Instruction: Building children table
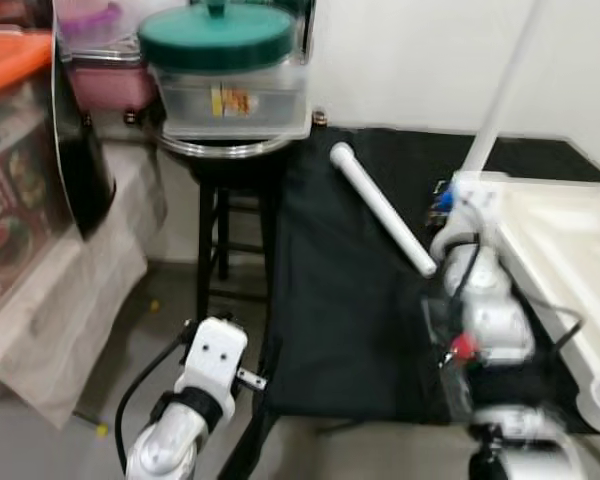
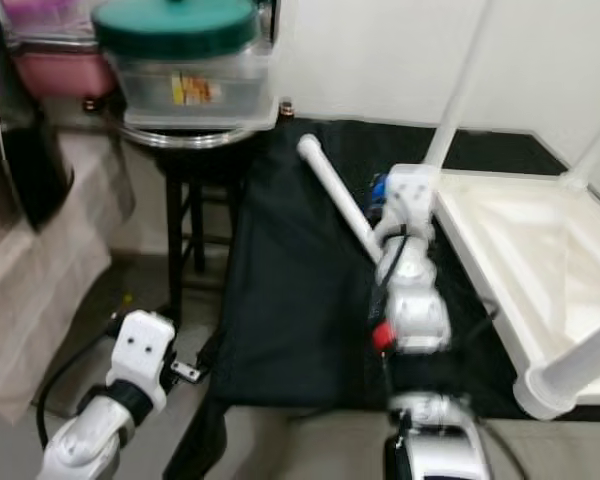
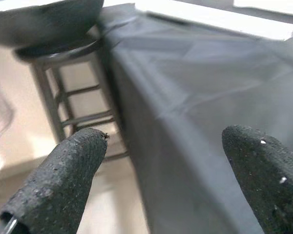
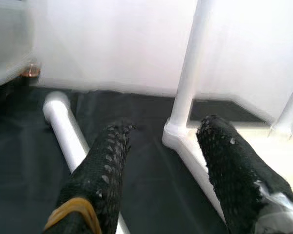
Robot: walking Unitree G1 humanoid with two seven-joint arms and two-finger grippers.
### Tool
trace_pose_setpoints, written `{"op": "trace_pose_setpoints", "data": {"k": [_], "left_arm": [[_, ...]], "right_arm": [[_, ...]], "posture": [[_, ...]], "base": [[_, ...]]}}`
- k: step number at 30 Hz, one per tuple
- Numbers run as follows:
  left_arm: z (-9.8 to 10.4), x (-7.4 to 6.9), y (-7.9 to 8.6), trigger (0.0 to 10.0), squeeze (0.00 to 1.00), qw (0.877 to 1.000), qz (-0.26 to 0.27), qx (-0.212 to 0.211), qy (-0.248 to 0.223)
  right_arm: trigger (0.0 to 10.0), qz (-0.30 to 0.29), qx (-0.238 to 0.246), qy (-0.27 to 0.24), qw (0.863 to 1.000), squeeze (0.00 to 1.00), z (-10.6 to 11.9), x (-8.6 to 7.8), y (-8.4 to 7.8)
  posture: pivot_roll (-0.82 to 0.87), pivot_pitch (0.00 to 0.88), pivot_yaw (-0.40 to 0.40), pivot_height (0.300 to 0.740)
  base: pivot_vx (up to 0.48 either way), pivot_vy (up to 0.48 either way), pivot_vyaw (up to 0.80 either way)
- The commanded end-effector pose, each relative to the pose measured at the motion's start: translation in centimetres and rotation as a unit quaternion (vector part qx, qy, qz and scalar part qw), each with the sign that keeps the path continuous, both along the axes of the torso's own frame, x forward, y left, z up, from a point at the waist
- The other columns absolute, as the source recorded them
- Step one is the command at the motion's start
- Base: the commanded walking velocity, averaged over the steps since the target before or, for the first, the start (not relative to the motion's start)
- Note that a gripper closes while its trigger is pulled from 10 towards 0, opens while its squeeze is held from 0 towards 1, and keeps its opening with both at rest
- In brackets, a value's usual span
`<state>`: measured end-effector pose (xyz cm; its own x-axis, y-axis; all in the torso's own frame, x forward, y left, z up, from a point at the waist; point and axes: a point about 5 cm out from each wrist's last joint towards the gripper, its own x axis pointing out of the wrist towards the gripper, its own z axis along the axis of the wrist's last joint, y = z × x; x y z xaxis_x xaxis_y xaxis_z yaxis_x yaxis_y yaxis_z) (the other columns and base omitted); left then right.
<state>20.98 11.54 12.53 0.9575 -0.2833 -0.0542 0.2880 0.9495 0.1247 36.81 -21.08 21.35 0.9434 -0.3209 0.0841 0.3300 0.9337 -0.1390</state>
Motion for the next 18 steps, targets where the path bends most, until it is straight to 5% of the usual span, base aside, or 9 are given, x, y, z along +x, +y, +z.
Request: {"op": "trace_pose_setpoints", "data": {"k": [1,7,8,10,11,15,16,17,18], "left_arm": [[0.6,-0.7,-0.3,10.0,0.0,1.0,-0.008,-0.005,0.004],[1.5,-2.3,-0.4,10.0,0.0,1.0,-0.02,-0.01,0.014],[1.6,-2.5,-0.5,10.0,0.0,1.0,-0.021,-0.011,0.015],[1.7,-2.6,-0.5,10.0,0.0,1.0,-0.021,-0.012,0.015],[2.0,-2.9,-0.4,10.0,0.0,1.0,-0.021,-0.012,0.017],[2.4,-3.4,-0.5,10.0,0.0,1.0,-0.02,-0.012,0.021],[2.5,-3.6,-0.5,10.0,0.0,0.999,-0.02,-0.012,0.024],[2.5,-3.6,-0.5,10.0,0.0,0.999,-0.02,-0.012,0.024],[2.6,-4.0,-0.5,10.0,0.0,0.999,-0.019,-0.013,0.03]], "right_arm": [[10.0,-0.039,0.028,0.053,0.997,0.0,-0.9,1.4,-2.0],[10.0,-0.032,0.089,0.115,0.989,0.0,-1.1,3.2,-2.1],[10.0,-0.025,0.09,0.12,0.988,0.34,-1.1,3.4,-1.8],[10.0,-0.021,0.091,0.123,0.988,0.34,-1.0,3.6,-1.6],[10.0,-0.015,0.095,0.124,0.988,1.0,-0.7,3.9,-1.3],[10.0,-0.011,0.105,0.123,0.987,1.0,-0.2,4.4,-0.8],[10.0,-0.012,0.1,0.122,0.987,0.19,0.1,4.5,-0.7],[10.0,-0.012,0.1,0.122,0.987,0.19,0.1,4.5,-0.7],[10.0,-0.015,0.094,0.118,0.988,0.0,0.7,4.7,-0.5]], "posture": [[0.12,0.132,-0.095,0.74],[0.13,0.196,-0.101,0.74],[0.13,0.2,-0.103,0.74],[0.13,0.2,-0.103,0.74],[0.14,0.224,-0.107,0.74],[0.15,0.252,-0.113,0.74],[0.14,0.267,-0.113,0.74],[0.14,0.267,-0.113,0.74],[0.14,0.279,-0.113,0.74]], "base": [[0.0,0.0,0.0],[0.0,0.0,0.0],[0.0,0.0,0.0],[0.0,0.0,0.0],[0.0,0.0,0.0],[0.0,0.0,0.0],[0.0,0.0,0.0],[0.0,0.0,0.0],[0.0,0.0,0.0]]}}
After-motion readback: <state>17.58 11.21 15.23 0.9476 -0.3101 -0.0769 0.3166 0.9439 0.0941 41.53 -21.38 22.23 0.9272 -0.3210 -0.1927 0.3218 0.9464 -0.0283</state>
